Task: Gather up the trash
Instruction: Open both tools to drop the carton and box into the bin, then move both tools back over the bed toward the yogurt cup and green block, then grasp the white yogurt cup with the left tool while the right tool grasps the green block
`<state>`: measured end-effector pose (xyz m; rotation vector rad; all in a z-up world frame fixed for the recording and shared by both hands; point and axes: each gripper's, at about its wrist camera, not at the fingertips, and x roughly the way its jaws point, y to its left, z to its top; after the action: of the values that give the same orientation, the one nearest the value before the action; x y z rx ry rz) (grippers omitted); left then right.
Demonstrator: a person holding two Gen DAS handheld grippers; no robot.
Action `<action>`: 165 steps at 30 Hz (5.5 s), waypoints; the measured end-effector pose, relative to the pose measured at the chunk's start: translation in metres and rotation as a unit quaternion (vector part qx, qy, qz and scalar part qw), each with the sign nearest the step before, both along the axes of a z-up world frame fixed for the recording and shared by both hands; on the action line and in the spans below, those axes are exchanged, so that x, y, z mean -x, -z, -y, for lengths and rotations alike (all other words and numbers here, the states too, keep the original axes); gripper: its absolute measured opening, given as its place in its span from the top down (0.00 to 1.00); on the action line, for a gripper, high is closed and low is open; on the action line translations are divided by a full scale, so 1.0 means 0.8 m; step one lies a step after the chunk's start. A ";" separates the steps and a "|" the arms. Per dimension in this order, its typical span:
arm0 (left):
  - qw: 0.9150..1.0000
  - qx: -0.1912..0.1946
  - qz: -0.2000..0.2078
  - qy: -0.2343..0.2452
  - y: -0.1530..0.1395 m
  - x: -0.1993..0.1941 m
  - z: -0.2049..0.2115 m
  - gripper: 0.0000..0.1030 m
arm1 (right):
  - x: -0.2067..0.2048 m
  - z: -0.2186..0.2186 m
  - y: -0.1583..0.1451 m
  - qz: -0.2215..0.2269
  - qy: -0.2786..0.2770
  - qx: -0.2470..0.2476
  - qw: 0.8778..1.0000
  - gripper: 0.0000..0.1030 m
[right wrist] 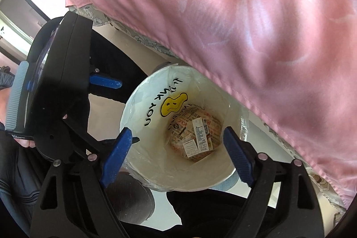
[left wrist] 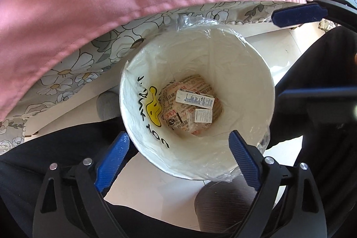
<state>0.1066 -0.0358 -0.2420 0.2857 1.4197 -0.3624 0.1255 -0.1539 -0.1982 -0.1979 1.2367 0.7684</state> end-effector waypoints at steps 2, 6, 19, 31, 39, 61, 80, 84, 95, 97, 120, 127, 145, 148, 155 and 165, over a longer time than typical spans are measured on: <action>1.000 -0.001 0.001 -0.004 -0.001 -0.001 0.000 0.09 | 0.002 0.005 -0.003 0.002 0.004 -0.001 1.000 0.20; 1.000 0.012 0.001 -0.013 -0.006 0.000 -0.004 0.08 | 0.005 0.009 -0.009 0.008 0.015 0.002 1.000 0.20; 0.989 0.042 0.099 -0.097 -0.105 -0.008 -0.039 0.08 | 0.033 0.044 -0.100 0.072 0.039 -0.052 0.995 0.20; 0.969 0.066 0.209 -0.114 -0.213 -0.041 -0.050 0.08 | 0.029 0.086 -0.179 0.176 0.045 -0.060 0.982 0.20; 0.959 0.037 0.253 -0.124 -0.249 -0.072 -0.045 0.08 | 0.012 0.117 -0.210 0.211 0.073 -0.053 0.973 0.20; 0.956 0.037 0.279 -0.086 -0.287 -0.124 -0.033 0.08 | -0.055 0.172 -0.213 0.205 0.093 -0.048 0.973 0.20; 0.961 0.040 0.267 -0.059 -0.279 -0.199 -0.007 0.08 | -0.178 0.212 -0.214 0.210 0.064 -0.013 0.976 0.20; 0.961 0.043 0.268 -0.048 -0.279 -0.216 0.004 0.08 | -0.201 0.218 -0.211 0.205 0.051 -0.009 0.977 0.20; 0.961 0.041 0.269 -0.047 -0.264 -0.278 0.018 0.08 | -0.268 0.227 -0.207 0.208 0.047 0.021 0.977 0.20; 0.961 0.040 0.268 -0.046 -0.262 -0.290 0.020 0.08 | -0.276 0.225 -0.206 0.209 0.043 0.024 0.977 0.20; 0.968 0.066 0.241 -0.016 -0.237 -0.341 0.039 0.08 | -0.367 0.208 -0.190 0.205 0.027 0.029 0.978 0.20; 0.970 0.067 0.235 -0.014 -0.230 -0.354 0.041 0.08 | -0.394 0.206 -0.181 0.199 0.027 0.031 0.979 0.24; 0.971 0.067 0.228 0.001 -0.219 -0.379 0.052 0.08 | -0.442 0.176 -0.165 0.183 -0.008 0.036 0.982 0.47; 0.971 0.064 0.229 0.005 -0.217 -0.381 0.054 0.08 | -0.445 0.175 -0.163 0.182 -0.010 0.033 0.983 0.51; 0.972 0.067 0.225 0.015 -0.216 -0.384 0.061 0.19 | -0.453 0.171 -0.159 0.179 -0.015 0.037 0.983 0.57; 0.971 0.063 0.228 0.022 -0.216 -0.384 0.071 0.40 | -0.456 0.171 -0.155 0.173 -0.019 0.037 0.984 0.63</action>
<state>0.4138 -0.0927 -0.0694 0.2762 0.9357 -0.3934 0.4905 -0.2911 -0.0741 -0.3992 0.9340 0.6875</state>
